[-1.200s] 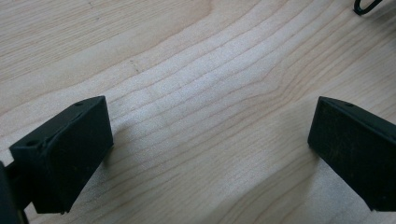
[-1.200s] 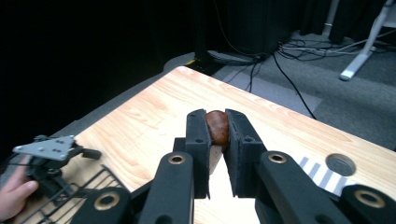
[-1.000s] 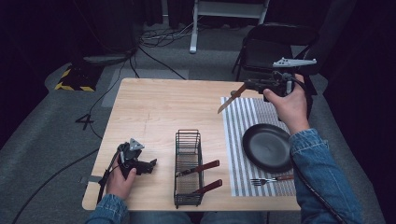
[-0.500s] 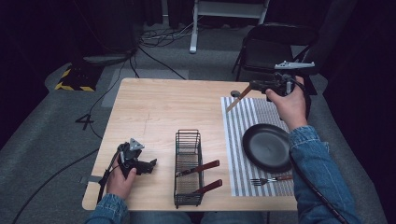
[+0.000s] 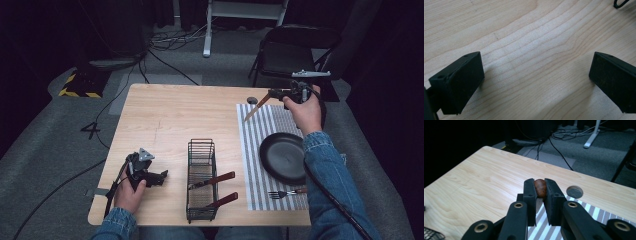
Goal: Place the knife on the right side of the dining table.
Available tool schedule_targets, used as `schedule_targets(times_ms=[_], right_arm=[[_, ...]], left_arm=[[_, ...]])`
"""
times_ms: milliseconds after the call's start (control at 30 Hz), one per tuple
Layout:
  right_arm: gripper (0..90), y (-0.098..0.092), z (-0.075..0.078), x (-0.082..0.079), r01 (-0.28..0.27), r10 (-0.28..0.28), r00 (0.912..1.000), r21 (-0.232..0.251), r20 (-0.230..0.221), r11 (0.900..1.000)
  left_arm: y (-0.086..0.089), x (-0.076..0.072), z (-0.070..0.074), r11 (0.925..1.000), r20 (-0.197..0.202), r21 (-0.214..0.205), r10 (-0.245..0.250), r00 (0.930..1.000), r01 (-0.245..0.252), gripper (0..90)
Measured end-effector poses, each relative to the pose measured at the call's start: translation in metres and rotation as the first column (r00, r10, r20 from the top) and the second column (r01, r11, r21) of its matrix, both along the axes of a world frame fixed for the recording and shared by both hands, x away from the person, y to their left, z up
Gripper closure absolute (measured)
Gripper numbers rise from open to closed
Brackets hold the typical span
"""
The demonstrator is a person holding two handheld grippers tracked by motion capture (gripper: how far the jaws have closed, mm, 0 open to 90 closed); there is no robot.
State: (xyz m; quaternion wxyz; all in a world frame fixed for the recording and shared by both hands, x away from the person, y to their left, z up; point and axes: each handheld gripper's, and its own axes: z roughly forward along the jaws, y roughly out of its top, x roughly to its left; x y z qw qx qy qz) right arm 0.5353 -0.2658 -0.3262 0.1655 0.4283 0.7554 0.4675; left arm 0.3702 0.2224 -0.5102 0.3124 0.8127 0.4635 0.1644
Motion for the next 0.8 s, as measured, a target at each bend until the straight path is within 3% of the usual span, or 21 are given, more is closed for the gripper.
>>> schedule_targets(times_ms=[233, 800], right_arm=[[80.7, -0.008, -0.013, 0.004, 0.025, -0.025, 0.9995, 0.001, -0.021, 0.9997], [80.5, -0.022, -0.018, 0.004, 0.06, -0.061, 0.9967, -0.019, -0.053, 0.998]], left_arm=[[0.0, 0.0, 0.0, 1.0, -0.001, -0.001, 0.001, 1.0, -0.001, 0.0], [0.0, 0.0, 0.0, 1.0, -0.001, -0.001, 0.001, 1.0, -0.001, 0.1]])
